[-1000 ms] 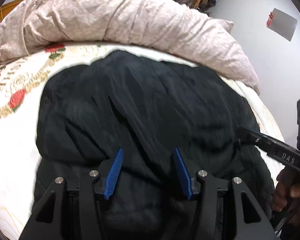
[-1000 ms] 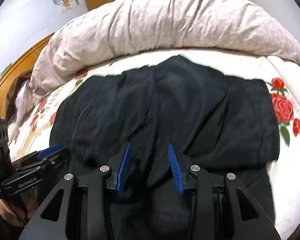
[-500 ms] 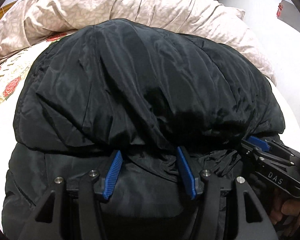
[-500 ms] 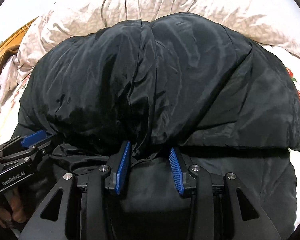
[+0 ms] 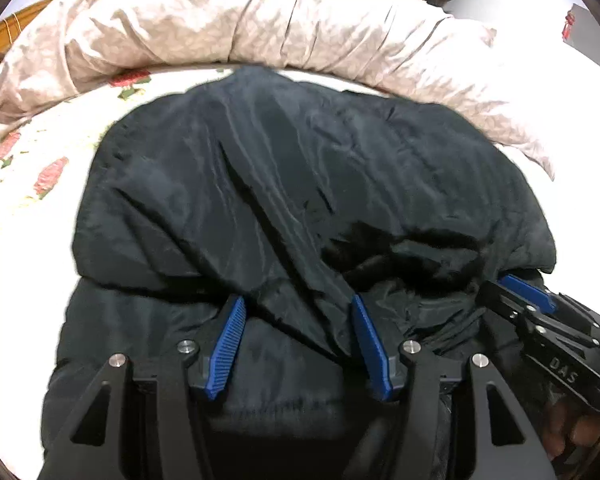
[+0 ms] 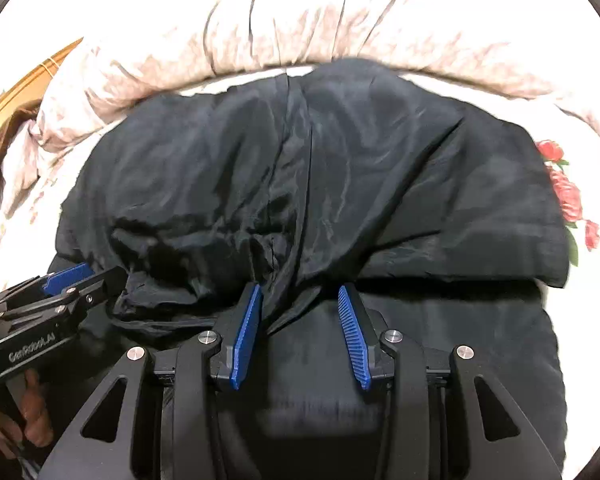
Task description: Fold large clothes
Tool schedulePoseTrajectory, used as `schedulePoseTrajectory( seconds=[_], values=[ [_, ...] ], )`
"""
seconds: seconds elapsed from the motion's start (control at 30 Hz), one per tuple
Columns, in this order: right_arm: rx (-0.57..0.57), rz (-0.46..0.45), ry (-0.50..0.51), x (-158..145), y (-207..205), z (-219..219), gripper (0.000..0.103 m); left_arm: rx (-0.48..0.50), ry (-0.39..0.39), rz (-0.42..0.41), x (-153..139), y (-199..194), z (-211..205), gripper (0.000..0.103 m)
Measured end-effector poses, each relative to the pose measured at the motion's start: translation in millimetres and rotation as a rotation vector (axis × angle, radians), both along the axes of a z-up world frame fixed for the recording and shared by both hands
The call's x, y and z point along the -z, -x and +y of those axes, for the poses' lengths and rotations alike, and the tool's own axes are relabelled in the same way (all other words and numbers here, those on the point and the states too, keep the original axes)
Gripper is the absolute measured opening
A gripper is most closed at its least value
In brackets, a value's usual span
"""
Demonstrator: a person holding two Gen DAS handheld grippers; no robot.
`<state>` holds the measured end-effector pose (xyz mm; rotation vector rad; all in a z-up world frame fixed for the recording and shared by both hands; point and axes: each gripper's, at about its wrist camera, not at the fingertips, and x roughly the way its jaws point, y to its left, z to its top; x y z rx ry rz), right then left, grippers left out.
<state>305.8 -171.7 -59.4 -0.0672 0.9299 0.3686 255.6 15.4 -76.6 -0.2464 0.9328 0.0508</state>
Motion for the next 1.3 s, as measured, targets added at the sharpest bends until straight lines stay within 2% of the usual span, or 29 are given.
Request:
schedulePoseTrajectory(
  seconds=[0.13,0.4,0.83,1.1,1.13,1.23,1.3],
  values=[
    [0.001,-0.035,-0.009,-26.0,32.6,-13.4,0.042,0.024,-0.048,-0.036,-24.7,29.8,-8.5,0.058],
    [0.024,-0.054,-0.050,-54.5,85.6,-43.1,0.046,0.033,-0.069,-0.084,-65.4,92.1,-14.0,0.058],
    [-0.001,-0.047,-0.071,-75.6,176.4,-66.2,0.046,-0.013,-0.112,-0.078,-95.2,172.9,-18.5,0.058],
    [0.000,-0.084,-0.083,-89.3,226.7,-78.8,0.046,-0.016,-0.114,-0.107,-115.6,221.7,-28.4,0.058],
    [0.002,-0.088,-0.083,-90.5,232.2,-81.3,0.047,-0.015,-0.116,-0.108,-116.9,225.5,-30.5,0.058],
    [0.004,-0.099,-0.090,-93.8,247.8,-88.3,0.059,-0.010,-0.121,-0.114,-121.1,239.0,-34.1,0.058],
    [0.003,-0.110,-0.089,-95.9,256.0,-91.9,0.060,-0.007,-0.118,-0.122,-123.7,247.1,-34.7,0.058]
  ],
)
